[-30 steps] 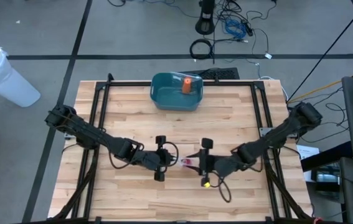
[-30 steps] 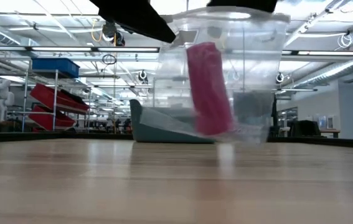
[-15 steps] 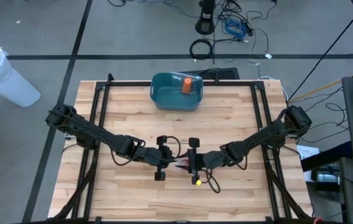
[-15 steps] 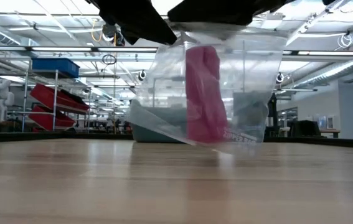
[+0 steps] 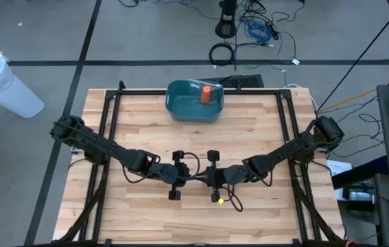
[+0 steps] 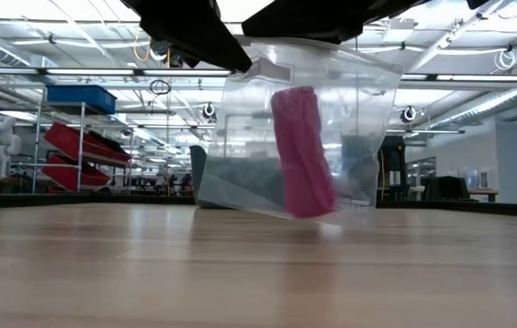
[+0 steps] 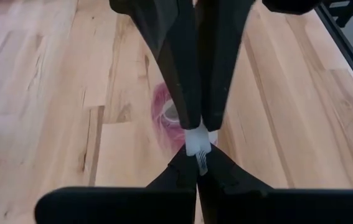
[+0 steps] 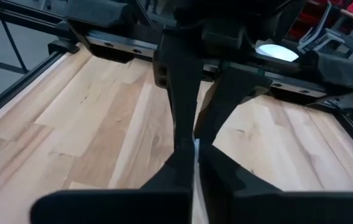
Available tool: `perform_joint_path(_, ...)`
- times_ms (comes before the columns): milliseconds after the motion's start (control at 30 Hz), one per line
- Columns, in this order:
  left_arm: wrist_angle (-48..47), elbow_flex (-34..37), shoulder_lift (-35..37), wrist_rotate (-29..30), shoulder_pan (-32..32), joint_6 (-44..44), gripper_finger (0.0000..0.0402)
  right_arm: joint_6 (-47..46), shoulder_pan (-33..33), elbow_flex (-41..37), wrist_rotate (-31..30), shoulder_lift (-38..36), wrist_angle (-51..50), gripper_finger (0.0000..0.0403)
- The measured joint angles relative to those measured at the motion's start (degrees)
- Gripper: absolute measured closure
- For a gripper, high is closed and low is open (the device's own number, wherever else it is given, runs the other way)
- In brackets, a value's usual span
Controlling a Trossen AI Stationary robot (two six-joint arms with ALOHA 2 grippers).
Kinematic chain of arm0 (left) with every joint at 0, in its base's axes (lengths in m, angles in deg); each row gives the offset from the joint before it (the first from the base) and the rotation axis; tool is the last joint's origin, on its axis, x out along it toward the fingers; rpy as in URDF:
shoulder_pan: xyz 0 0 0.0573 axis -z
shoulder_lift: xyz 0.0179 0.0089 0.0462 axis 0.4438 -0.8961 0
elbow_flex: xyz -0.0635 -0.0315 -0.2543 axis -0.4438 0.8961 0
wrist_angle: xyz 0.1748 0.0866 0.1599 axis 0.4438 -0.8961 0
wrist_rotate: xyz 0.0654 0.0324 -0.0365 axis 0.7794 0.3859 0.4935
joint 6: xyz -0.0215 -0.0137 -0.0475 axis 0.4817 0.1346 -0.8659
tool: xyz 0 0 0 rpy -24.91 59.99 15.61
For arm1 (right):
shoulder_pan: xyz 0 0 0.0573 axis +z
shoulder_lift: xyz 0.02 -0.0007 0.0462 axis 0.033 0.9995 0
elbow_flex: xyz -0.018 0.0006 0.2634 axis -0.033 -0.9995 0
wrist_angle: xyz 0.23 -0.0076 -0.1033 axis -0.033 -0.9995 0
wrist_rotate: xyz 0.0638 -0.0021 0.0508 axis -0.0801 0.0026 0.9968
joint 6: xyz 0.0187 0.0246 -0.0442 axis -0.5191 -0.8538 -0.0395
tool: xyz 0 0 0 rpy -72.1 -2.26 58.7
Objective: Roll bandage
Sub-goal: Close the transparent zip lock containing the rolled pink bandage
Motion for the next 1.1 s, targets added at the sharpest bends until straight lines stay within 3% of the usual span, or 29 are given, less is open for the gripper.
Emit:
perform_joint_path(133, 0.0, 0.0, 0.0, 0.0, 0.0, 0.0, 0.0402, -0.3, -0.2, 0.0, 0.4, 0.0, -0.1, 0.0389)
perform_joint_path(533, 0.9, 0.0, 0.0, 0.0, 0.0, 0.1, 0.0401, -0.6, -1.1, 0.0, 2.2, 0.0, 0.2, 0.0299)
perform_joint_path(667, 0.9, 0.0, 0.0, 0.0, 0.0, 0.1, 0.0402, -1.2, -2.0, 0.0, 3.9, 0.0, 0.1, 0.0315)
perform_joint_path(900, 0.6, 0.0, 0.0, 0.4, 0.0, 0.2, 0.0401, -1.2, -2.6, 0.0, 5.3, 0.1, 0.0, 0.039)
perform_joint_path(967, 0.6, 0.0, 0.0, 0.6, 0.1, 1.3, 0.0401, -1.7, -2.5, 0.0, 4.6, 0.1, -0.2, 0.0394)
perform_joint_path(1100, 0.3, 0.1, 0.0, 5.8, 1.8, 4.1, 0.0401, -3.1, -2.2, 0.2, 2.1, 0.1, -2.2, 0.0398)
